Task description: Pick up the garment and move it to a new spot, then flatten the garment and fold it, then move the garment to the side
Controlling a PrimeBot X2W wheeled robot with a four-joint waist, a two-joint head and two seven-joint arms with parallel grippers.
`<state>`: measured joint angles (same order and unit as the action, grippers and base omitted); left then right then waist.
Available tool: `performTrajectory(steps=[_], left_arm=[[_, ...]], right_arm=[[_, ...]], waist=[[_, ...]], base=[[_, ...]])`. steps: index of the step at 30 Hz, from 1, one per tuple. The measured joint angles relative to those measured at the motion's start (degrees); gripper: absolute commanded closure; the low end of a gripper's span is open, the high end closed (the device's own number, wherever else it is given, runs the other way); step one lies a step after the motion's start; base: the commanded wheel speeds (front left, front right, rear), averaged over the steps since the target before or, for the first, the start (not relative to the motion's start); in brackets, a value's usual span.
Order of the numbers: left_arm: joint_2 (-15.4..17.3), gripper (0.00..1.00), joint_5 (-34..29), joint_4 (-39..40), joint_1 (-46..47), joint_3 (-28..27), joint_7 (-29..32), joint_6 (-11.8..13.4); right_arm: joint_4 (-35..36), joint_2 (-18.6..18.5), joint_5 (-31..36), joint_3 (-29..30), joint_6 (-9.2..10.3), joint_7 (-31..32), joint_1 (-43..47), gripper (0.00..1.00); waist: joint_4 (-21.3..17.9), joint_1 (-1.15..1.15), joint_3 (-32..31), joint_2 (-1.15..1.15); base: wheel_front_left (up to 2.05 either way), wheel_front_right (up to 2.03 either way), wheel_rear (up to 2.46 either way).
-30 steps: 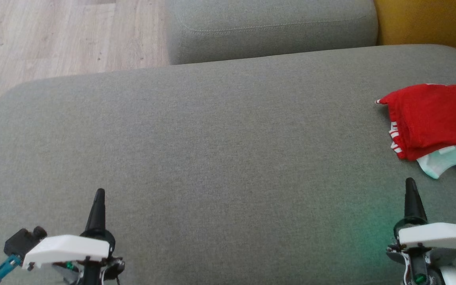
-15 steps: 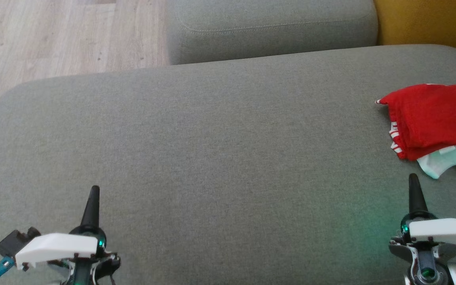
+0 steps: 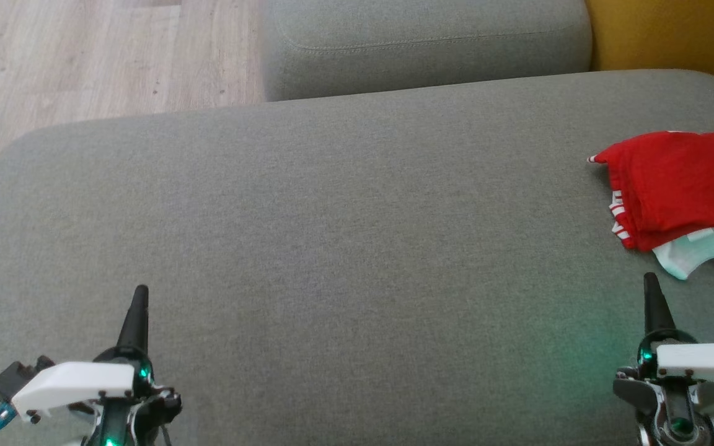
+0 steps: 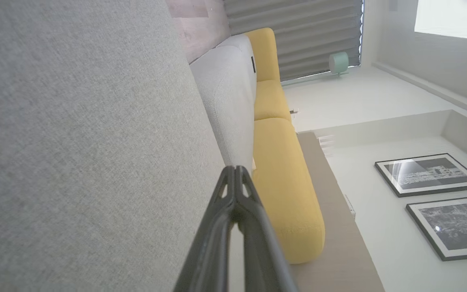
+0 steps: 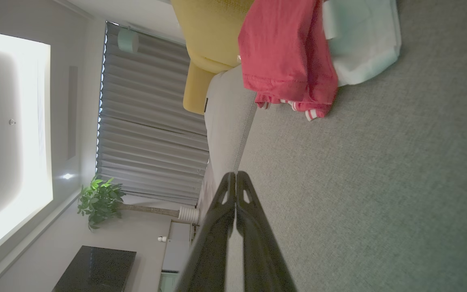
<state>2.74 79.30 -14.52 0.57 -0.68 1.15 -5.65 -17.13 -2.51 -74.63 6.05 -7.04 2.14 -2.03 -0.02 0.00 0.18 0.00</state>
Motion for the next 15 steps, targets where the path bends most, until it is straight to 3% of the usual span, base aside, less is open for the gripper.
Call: performTrajectory(steps=[15], left_arm=[[0.0,1.00,7.8,-0.6,1.2,-1.7,2.4,-0.9]], right_arm=[[0.4,0.0,-10.0,0.9,0.00,2.4,-0.8,1.00]], waist=[[0.0,0.00,0.0,0.00]], base=[[0.00,0.00,0.00]])
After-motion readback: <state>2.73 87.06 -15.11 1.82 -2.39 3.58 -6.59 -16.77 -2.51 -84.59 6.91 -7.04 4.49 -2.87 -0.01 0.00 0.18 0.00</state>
